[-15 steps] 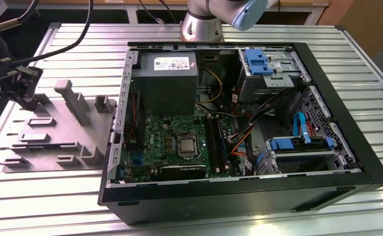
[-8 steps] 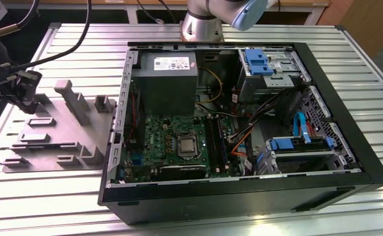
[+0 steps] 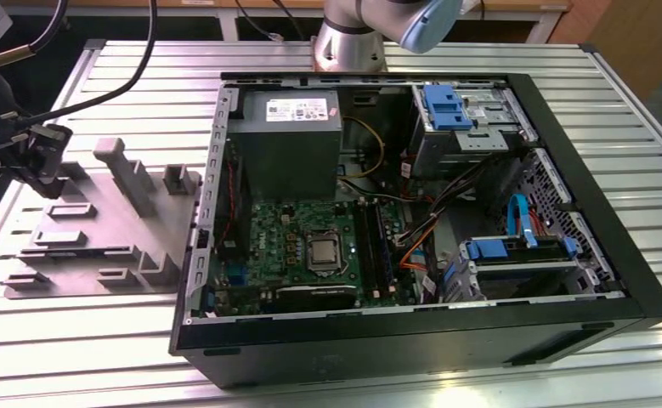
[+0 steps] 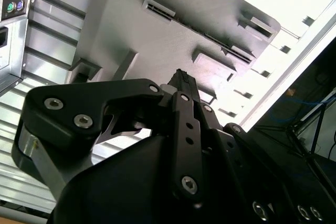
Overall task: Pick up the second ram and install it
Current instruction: 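Pick up the second ram and move it above second insertion slot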
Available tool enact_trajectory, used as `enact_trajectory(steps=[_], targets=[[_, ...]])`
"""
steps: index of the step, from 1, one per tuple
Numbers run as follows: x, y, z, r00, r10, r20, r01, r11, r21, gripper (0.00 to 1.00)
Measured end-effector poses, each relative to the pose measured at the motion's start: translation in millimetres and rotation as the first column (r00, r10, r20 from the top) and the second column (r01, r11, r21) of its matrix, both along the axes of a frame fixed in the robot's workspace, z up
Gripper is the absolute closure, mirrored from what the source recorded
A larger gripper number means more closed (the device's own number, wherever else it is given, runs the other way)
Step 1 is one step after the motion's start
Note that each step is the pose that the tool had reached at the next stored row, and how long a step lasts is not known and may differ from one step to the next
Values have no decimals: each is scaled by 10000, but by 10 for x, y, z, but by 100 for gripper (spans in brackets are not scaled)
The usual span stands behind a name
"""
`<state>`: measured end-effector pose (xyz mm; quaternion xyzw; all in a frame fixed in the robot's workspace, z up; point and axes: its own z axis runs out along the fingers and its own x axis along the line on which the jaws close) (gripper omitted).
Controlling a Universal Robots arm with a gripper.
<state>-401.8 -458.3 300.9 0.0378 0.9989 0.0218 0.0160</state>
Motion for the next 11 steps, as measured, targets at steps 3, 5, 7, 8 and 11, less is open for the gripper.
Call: enact_trajectory(steps=[3, 5, 7, 8, 11], targets=[[0, 0, 0, 10000, 0, 0, 0, 10000, 0, 90], [0, 0, 0, 10000, 0, -1, 0, 10000, 0, 90], [0, 0, -1, 10000, 0, -1, 0, 10000, 0, 90], [0, 0, -1, 10000, 9, 0, -9, 10000, -1, 90], [0, 0, -4, 9997, 238, 0, -238, 9997, 0, 90]])
